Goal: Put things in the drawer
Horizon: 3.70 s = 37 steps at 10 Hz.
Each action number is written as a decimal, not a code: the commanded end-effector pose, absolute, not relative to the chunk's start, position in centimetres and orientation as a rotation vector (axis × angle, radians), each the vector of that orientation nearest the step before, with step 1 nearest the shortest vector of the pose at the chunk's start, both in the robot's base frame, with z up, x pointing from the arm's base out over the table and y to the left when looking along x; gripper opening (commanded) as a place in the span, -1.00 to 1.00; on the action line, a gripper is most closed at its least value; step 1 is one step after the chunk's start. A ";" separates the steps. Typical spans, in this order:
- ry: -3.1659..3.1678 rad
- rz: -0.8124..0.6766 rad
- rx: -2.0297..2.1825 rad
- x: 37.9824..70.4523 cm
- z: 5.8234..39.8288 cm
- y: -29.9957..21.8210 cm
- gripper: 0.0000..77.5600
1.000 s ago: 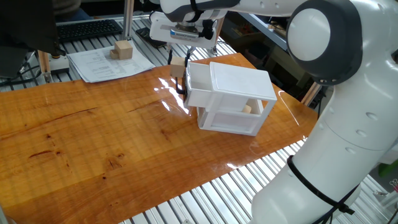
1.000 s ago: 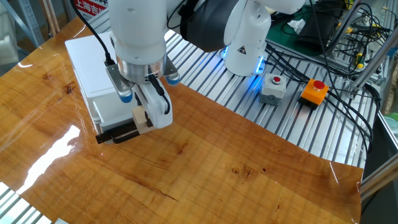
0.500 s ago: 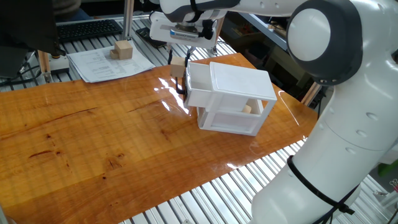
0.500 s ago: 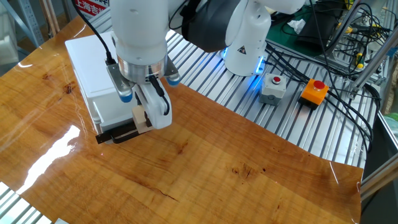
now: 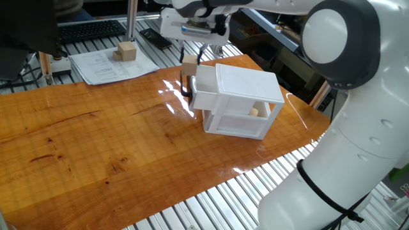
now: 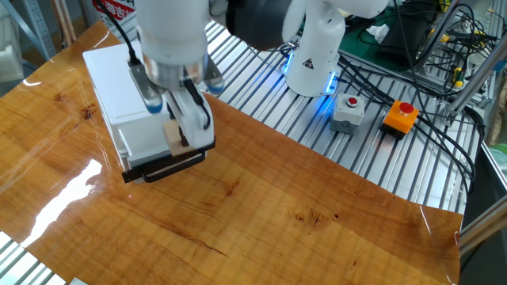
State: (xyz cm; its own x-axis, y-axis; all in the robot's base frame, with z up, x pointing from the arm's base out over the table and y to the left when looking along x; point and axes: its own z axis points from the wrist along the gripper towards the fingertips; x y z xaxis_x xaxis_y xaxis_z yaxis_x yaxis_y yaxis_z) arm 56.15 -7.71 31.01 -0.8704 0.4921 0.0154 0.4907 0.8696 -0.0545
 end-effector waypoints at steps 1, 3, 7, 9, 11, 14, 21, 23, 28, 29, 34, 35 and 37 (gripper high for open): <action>-3.022 0.078 -0.726 55.4 31.1 -9.4 -0.97; -3.027 0.076 -0.709 55.2 30.7 -10.0 -0.97; -3.045 0.076 -0.668 54.2 29.0 -10.9 -0.97; -3.055 0.073 -0.652 53.8 28.2 -11.5 -0.97; -3.059 0.066 -0.646 53.7 27.6 -11.9 -0.97; -3.057 0.053 -0.637 53.6 27.2 -12.1 -0.97; -3.064 0.054 -0.620 53.3 26.1 -12.7 -0.97; -3.066 0.052 -0.621 53.3 26.0 -12.6 -0.97; -3.062 0.052 -0.642 53.3 26.0 -12.6 1.00; -3.062 0.052 -0.642 53.3 26.0 -12.6 1.00; -3.062 0.052 -0.642 53.3 26.0 -12.6 1.00; -3.062 0.052 -0.642 53.3 26.0 -12.6 1.00; -3.049 0.054 -0.663 53.3 26.4 -12.3 1.00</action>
